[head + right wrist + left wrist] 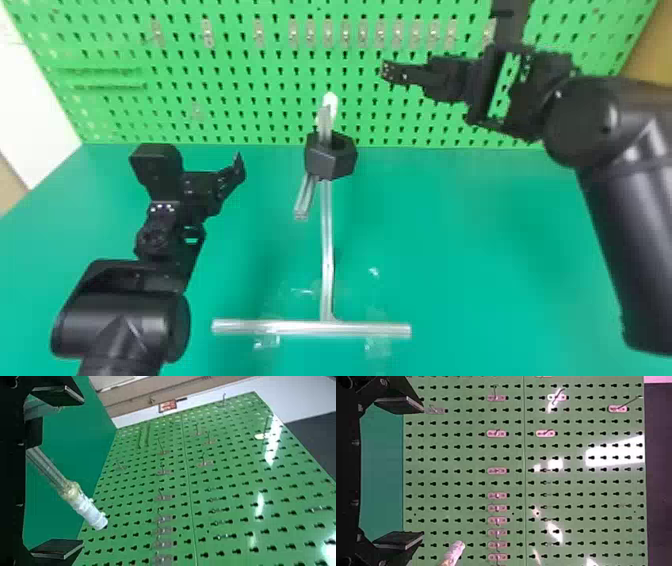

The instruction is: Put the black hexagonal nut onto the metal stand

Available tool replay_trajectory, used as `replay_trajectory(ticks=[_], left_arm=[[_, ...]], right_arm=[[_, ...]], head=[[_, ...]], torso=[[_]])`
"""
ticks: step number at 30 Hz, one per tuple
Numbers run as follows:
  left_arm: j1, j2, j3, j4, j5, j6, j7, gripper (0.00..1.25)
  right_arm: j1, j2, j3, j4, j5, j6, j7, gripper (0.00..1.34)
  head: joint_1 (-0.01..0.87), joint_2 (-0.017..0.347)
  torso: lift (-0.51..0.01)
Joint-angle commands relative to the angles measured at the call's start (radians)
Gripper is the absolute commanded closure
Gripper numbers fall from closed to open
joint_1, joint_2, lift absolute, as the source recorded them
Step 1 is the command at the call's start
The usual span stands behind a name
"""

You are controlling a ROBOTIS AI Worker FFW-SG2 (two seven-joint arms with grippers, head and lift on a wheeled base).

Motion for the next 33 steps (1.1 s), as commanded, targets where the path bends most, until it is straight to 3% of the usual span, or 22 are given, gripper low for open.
replay_trajectory(ticks=[1,14,24,33], left_arm=[[-0.001,0.0,0.0,-0.001,0.002,0.0,0.0,0.16],[-0.002,-0.002,-0.001,-0.003,0.008,0.0,0.0,0.16],[-0.005,-0.002,-0.003,-0.001,0.007,0.0,0.0,0.16],[-0.007,-0.002,-0.001,-0.001,0.008,0.0,0.0,0.16]], right_arm=[[0.071,0.019,-0.045,0.0,0.023,-0.088,-0.009,0.06],[0.257,0.04,-0.119,0.003,0.084,-0.362,-0.178,0.07],[0.323,0.063,-0.136,0.059,0.152,-0.566,-0.214,0.07],[0.353,0.063,-0.133,0.104,0.184,-0.664,-0.225,0.07]], head=[[0.693,0.081],[0.693,0.081],[0.693,0.081],[0.693,0.081]], torso=[[-0.001],[-0.001],[-0.001],[-0.001]])
